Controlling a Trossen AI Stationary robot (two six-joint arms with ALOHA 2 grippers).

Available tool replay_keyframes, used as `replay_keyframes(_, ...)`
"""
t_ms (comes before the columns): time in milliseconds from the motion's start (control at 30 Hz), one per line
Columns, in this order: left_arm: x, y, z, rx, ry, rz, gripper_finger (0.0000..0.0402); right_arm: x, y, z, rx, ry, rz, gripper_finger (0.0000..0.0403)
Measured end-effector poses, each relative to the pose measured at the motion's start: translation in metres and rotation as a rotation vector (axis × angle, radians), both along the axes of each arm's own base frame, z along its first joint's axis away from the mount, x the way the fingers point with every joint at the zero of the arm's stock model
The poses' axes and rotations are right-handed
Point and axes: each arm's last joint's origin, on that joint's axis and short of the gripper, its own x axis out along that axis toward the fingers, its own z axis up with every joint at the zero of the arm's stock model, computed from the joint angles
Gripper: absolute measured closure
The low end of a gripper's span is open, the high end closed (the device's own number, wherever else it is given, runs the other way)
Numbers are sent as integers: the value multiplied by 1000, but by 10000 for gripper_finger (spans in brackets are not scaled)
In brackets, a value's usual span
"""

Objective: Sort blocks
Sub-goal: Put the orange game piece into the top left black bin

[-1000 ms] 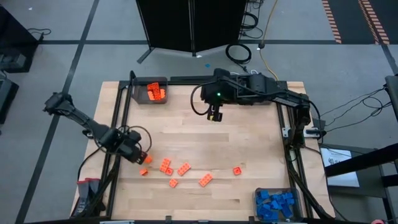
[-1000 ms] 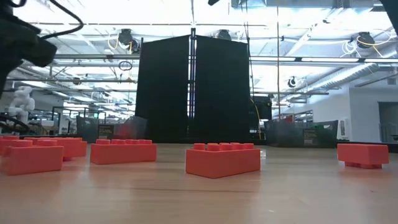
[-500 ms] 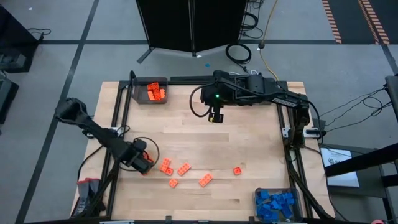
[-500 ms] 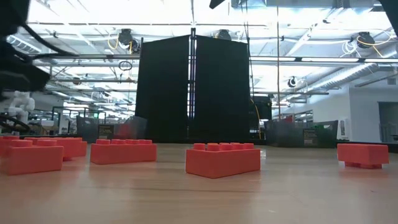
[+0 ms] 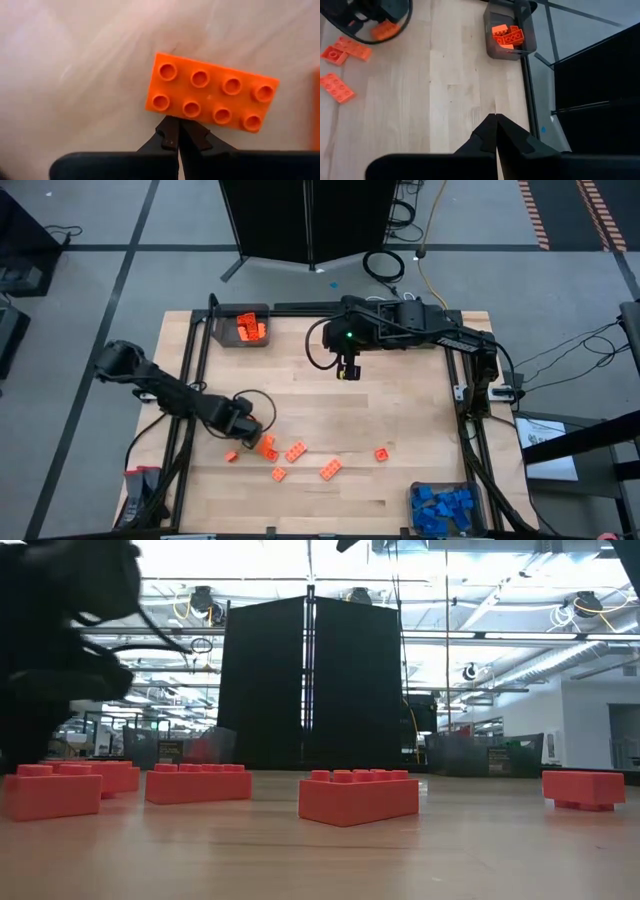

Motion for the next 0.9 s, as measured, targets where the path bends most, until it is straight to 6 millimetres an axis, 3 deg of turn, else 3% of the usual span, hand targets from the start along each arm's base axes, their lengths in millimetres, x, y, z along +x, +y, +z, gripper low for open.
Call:
replay_keyframes(200,41,12,14,136,-367,-50,402,0,0,0,0,-2,-1,403)
replay_keyframes(300,56,18,14,117,-452,-117,402,0,0,0,8,-8,-11,403)
replay_keyframes(467,56,33,13,124,-430,-72,402,-1,-1,0,41,-18,-56,403)
replay_keyframes(567,57,34,21,125,-467,-66,402,-9,-10,-6,66,68,-119,403)
replay_keyframes(667,58,33,34,125,-517,-93,402,-21,-32,-25,88,248,-218,403)
replay_keyframes(800,55,34,55,143,-589,-135,402,-35,-60,-52,191,313,-209,403)
replay_keyframes(900,46,36,66,174,-596,-140,402,-65,-71,-74,235,363,-241,403)
